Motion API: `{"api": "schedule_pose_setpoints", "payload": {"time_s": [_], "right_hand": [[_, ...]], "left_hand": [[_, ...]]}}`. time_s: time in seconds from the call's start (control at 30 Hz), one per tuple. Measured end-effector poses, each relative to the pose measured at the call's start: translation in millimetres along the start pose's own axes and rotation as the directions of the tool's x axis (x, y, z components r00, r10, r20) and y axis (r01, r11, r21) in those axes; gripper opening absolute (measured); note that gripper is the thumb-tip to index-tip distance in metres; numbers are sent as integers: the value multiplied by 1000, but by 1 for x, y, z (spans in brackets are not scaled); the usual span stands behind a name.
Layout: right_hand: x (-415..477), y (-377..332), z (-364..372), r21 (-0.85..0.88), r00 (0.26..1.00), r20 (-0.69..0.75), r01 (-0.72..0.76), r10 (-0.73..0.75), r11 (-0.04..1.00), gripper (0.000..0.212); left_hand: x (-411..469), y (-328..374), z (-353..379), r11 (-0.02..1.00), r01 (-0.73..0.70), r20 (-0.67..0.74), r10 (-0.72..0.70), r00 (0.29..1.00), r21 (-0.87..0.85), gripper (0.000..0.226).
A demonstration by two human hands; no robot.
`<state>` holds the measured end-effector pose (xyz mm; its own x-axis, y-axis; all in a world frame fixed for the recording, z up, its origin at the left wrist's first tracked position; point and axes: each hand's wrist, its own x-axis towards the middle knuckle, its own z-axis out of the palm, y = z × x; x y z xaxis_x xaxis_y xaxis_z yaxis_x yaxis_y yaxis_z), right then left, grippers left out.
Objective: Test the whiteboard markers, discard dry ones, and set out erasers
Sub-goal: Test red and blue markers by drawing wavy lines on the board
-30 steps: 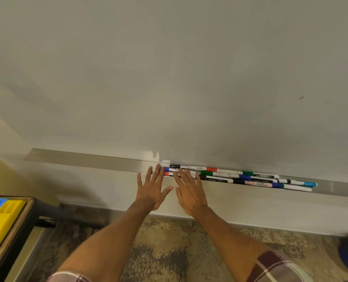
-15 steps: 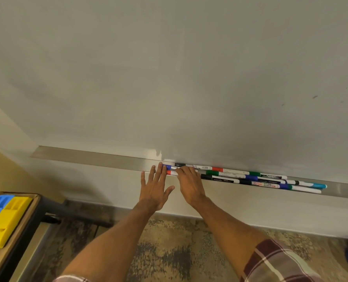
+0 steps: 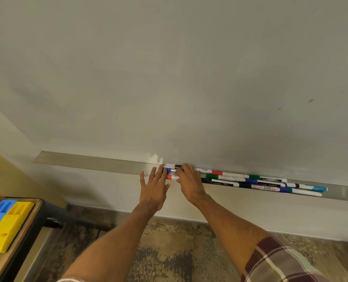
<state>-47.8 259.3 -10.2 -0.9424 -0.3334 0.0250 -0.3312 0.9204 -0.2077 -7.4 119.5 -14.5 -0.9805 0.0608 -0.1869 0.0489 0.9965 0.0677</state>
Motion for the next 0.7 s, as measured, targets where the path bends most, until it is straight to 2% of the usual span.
{"api": "schedule_pose_setpoints", "payload": {"time_s": [0.3, 0.43, 0.6, 0.7], "right_hand": [[-18, 8, -29, 25, 991, -71, 113, -111, 993, 34], [-20, 12, -45, 83, 989, 15, 144, -146, 986, 27], [-35, 24, -72, 86, 988, 52, 143, -148, 986, 32], [-44, 36, -83, 63, 991, 11, 136, -137, 989, 30]], "left_hand": [[-4, 13, -27, 991, -130, -224, 122, 967, -21, 31], [-6, 21, -35, 980, -197, -274, 195, 942, 23, 28], [-7, 35, -57, 930, -303, -287, 354, 890, 207, 37], [-6, 48, -63, 905, -339, -262, 403, 877, 257, 26]]}}
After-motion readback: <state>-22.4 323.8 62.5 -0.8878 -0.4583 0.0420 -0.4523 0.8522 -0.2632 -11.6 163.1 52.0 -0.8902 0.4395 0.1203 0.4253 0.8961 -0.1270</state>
